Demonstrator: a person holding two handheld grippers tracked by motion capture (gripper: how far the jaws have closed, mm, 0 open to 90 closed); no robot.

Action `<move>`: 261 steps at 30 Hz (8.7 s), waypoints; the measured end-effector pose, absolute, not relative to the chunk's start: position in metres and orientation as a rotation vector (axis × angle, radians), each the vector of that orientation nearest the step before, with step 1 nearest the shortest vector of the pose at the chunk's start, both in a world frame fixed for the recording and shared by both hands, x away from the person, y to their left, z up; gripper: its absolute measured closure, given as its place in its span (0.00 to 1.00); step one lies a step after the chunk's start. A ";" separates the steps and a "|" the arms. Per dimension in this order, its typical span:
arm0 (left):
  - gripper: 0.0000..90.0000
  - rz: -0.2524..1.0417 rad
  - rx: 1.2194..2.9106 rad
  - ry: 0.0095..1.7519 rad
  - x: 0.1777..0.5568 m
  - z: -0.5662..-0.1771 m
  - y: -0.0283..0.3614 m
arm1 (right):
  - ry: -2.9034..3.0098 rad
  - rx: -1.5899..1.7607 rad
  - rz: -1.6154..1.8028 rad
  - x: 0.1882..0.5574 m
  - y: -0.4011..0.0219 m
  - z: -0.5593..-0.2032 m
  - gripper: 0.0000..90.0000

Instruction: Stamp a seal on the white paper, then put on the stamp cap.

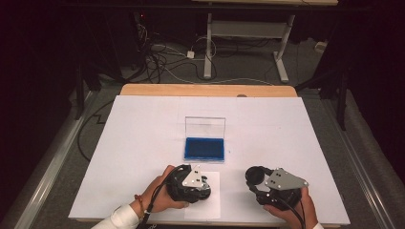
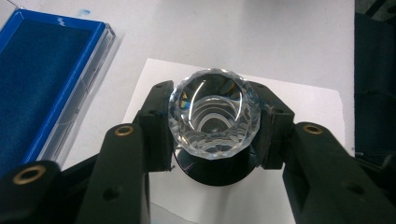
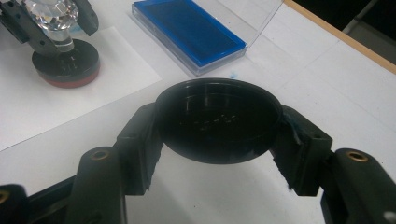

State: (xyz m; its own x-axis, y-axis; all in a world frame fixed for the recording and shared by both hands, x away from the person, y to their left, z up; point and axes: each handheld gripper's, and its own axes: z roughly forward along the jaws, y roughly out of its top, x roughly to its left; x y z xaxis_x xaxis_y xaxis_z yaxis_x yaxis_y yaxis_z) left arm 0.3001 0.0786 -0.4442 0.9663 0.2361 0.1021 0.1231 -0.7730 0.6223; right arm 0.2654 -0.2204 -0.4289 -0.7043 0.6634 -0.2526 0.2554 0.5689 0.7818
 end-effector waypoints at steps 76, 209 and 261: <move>0.61 0.401 2.223 0.551 0.311 -0.402 0.173 | 2.281 0.745 1.038 0.280 -0.221 -0.430 0.43; 0.61 0.039 1.901 0.492 0.324 -0.401 0.126 | 2.440 0.639 1.376 0.294 -0.110 -0.427 0.44; 0.61 0.253 2.049 0.449 0.310 -0.383 0.119 | 2.402 0.541 1.294 0.294 -0.116 -0.434 0.40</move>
